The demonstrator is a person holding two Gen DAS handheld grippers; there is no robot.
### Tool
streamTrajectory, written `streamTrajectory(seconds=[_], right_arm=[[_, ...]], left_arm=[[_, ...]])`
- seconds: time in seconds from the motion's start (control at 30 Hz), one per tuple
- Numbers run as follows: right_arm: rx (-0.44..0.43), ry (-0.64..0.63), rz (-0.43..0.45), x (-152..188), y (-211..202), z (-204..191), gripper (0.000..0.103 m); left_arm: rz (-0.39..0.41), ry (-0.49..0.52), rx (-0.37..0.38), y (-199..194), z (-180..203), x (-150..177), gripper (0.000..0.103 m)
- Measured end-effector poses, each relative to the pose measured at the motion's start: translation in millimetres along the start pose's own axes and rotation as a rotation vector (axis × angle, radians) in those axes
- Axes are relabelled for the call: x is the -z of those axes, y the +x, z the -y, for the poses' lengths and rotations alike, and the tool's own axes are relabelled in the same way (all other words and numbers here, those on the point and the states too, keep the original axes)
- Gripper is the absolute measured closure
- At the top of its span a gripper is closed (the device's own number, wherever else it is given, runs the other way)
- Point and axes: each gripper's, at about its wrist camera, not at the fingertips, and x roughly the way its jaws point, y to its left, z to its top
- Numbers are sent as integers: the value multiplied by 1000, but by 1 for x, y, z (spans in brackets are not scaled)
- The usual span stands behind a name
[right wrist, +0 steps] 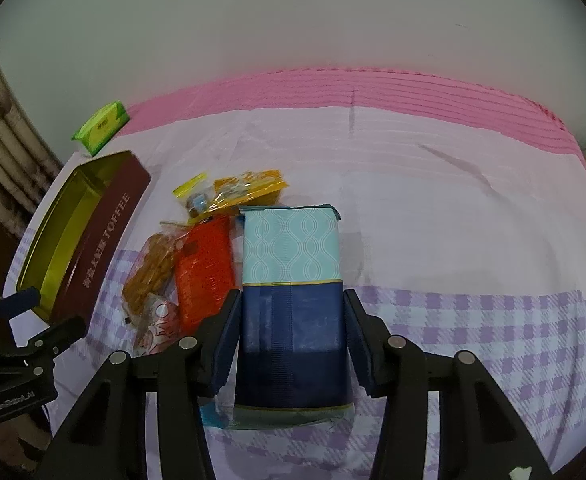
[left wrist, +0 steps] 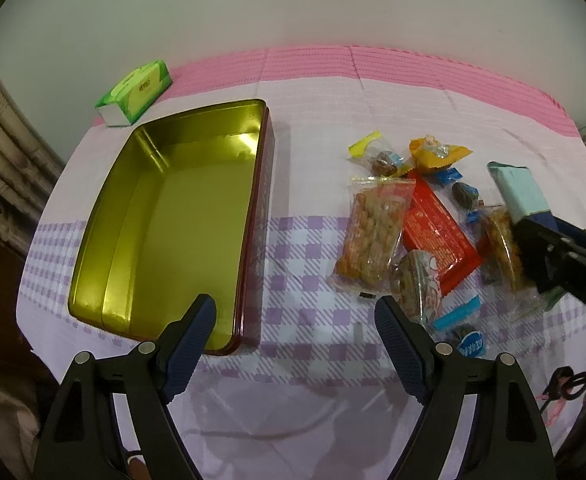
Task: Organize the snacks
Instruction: 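Grasp the teal-and-navy package with the right gripper and lift it, then grasp the clear peanut snack bag with the left gripper while the right gripper holds the package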
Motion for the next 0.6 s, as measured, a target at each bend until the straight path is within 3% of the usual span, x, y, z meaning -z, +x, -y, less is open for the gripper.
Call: streamTrajectory(seconds=[0.37,0.6], right_arm=[[110,106,12,0,-4,56,57],[158,169,-9,10,2,92,57]], left_arm=[[4,38,16,2,2,-20,27],[-30,86,69,13,14,-35,31]])
